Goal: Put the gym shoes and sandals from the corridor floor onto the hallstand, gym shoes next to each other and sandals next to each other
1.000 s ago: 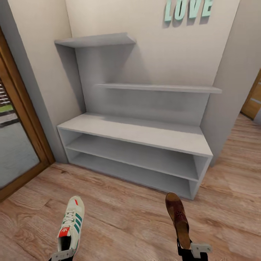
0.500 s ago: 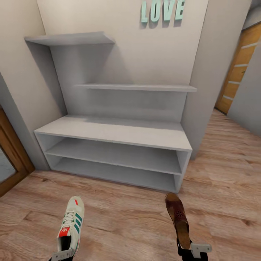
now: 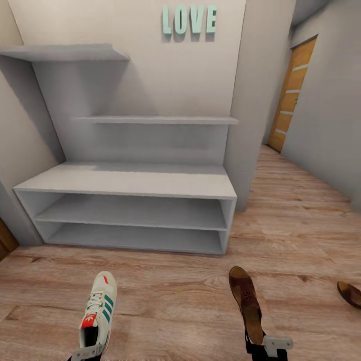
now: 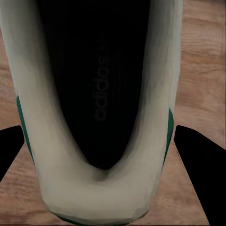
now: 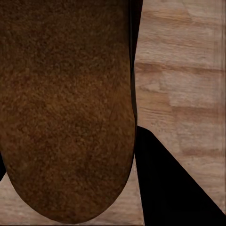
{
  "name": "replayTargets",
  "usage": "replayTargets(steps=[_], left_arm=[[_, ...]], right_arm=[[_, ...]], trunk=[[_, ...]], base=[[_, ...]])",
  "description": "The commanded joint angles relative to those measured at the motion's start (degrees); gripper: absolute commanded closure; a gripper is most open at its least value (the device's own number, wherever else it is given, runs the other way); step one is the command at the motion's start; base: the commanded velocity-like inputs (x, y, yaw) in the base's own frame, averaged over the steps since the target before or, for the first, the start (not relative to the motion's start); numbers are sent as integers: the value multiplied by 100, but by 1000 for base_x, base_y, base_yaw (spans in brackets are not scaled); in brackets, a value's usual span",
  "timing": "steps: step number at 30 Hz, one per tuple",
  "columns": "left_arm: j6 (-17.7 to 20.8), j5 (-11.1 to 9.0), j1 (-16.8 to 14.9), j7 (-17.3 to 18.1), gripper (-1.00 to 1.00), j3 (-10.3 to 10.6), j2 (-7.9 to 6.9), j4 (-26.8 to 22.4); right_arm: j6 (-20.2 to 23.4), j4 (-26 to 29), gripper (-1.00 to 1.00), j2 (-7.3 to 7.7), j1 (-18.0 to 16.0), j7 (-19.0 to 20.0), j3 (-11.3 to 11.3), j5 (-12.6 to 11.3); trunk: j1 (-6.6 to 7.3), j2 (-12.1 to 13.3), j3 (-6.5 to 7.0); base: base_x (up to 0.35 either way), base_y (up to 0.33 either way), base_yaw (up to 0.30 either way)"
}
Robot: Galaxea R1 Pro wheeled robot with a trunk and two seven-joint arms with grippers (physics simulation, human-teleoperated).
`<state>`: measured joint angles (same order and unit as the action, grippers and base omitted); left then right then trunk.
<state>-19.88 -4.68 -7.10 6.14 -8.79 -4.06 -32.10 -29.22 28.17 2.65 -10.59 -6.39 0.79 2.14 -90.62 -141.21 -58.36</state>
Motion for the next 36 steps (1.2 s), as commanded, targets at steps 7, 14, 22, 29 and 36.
replayTargets(steps=[7,14,22,29,36], left_arm=[[-7,-50,-2,63,100,-21,2,2],[-7,-50,-2,63,100,-25,2,2],[-7,-43,-2,62,100,-26,1,2],[-2,14,-2,33,100,-3,15,5],[110,-9,-75,31,100,-5,8,4]], right_arm=[[-14,0,100,-1,-5,-11,0,5],[-19,-3,100,4,-5,-10,0,24],[-17,26,100,-5,-5,-10,-7,9],[-14,39,100,-4,-5,-13,17,-3],[-5,64,100,295,-5,-17,478,-3]], trunk=[[4,-2,-5],[4,-2,-5],[4,-2,-5],[4,-2,-5],[4,-2,-5]], base=[[-59,0,-85],[-62,0,-7],[-17,0,0],[0,0,0],[0,0,0]])
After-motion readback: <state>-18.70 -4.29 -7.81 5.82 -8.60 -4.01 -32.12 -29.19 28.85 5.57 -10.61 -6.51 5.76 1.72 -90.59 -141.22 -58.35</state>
